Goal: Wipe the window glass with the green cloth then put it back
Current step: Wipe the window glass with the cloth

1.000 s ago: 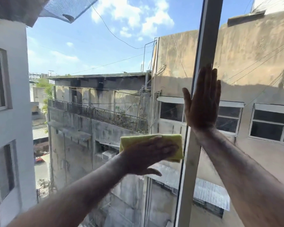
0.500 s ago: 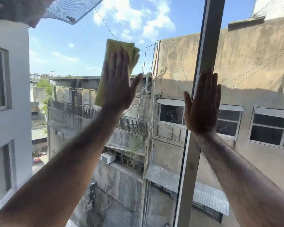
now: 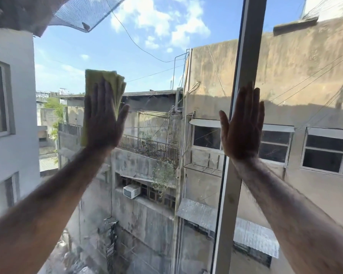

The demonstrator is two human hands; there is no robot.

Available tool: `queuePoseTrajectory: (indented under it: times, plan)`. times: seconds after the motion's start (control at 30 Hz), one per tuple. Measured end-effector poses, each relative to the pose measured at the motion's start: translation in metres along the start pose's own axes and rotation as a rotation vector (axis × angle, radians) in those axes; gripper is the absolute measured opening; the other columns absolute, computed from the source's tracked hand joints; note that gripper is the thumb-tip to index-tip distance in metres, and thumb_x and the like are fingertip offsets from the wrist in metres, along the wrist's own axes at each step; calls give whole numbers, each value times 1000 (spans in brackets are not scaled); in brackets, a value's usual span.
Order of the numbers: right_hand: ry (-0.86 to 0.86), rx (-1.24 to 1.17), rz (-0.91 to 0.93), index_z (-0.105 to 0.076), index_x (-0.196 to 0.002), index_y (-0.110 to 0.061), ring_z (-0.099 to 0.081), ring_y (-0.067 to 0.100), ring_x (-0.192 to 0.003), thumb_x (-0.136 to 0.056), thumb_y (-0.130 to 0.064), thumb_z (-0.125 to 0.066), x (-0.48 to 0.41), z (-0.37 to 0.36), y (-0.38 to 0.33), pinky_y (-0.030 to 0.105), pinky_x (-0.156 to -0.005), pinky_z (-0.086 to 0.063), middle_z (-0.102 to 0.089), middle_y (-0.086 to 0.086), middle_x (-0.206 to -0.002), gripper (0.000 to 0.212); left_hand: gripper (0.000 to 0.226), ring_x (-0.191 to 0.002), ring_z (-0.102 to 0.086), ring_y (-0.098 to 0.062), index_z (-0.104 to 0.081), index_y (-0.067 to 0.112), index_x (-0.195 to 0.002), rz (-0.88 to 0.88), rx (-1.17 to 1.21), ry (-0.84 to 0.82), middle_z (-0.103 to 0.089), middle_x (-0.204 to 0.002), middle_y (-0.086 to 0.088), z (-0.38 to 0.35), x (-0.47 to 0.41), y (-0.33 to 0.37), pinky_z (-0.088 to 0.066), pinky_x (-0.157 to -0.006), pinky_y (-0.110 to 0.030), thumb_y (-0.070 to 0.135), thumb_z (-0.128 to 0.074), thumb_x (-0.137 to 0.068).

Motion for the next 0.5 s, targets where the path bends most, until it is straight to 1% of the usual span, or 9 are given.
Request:
queuePoseTrajectory:
  times: [0.03,0.07,0.1,0.17,0.23,0.3,0.33,0.43,0.5]
  plan:
    - [1,9,2,-16,-166,-1,-14,33,-165,-113,-51,-26,0,0,0,52,-134,-18,-15,17,-176,73,82,-165,-5,-29,-3,10,-167,106,41,13,-7,-177,-14,3,-21,19,-9,-135,-52,66,-14,-107]
    - [2,14,4,-15,-167,-2,-14,33,-165,-113,-51,-26,-1,-1,0,52,-134,-18,-14,17,-176,73,84,-165,-6,-29,-5,9,-167,146,61,19,-8,-177,-14,4,-39,39,-9,-135,-52,68,-12,-106]
    - [3,13,6,-15,-167,-2,-14,32,-165,-114,-51,-26,-1,-1,1,52,-134,-19,-14,17,-176,73,86,-165,-7,-30,-6,9,-167,117,53,22,-9,-177,-14,3,-50,58,-11,-135,-53,69,-11,-106]
    - [15,13,6,-16,-167,-2,-14,32,-165,-114,-50,-26,0,-3,2,52,-134,-19,-15,17,-176,72,86,-165,-9,-31,-9,8,-167,-108,-3,20,-11,-177,-15,-4,-50,92,-15,-134,-54,69,-15,-107]
    - [24,36,15,-17,-166,-2,-14,32,-165,-114,-49,-26,0,-5,3,52,-134,-18,-16,17,-176,71,87,-165,-12,-31,-15,7,-167,-417,-35,-13,-16,-176,-16,-17,-20,113,-19,-133,-54,69,-22,-107]
    - [29,61,16,-17,-166,-2,-15,32,-165,-115,-49,-26,0,-6,4,51,-134,-18,-17,17,-176,70,89,-164,-17,-31,-20,7,-166,-675,-73,-92,-20,-175,-15,-26,25,109,-24,-131,-54,72,-28,-105]
    - [31,62,14,-18,-166,-3,-15,32,-165,-115,-48,-26,0,-6,4,51,-134,-18,-17,17,-176,70,90,-163,-18,-31,-22,8,-166,-751,-100,-124,-21,-175,-15,-28,47,96,-26,-130,-54,73,-31,-104]
    - [35,42,6,-18,-166,-3,-15,32,-165,-114,-48,-26,0,-6,3,52,-133,-19,-17,17,-176,70,89,-163,-21,-31,-23,8,-166,-790,-143,-120,-22,-174,-15,-27,81,27,-28,-130,-55,70,-39,-104]
    - [32,29,3,-18,-166,-2,-15,32,-165,-114,-49,-26,-1,-5,2,52,-133,-20,-17,17,-176,71,86,-164,-17,-30,-18,8,-167,-640,-162,-78,-19,-175,-16,-22,74,-10,-22,-132,-56,66,-37,-106]
Point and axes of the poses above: each hand's wrist, its own x-axis away from the middle knuckle, its own z-axis out of the back of the hand, y = z × x, the point moved 1 cm from there along -x, towards the middle knuckle
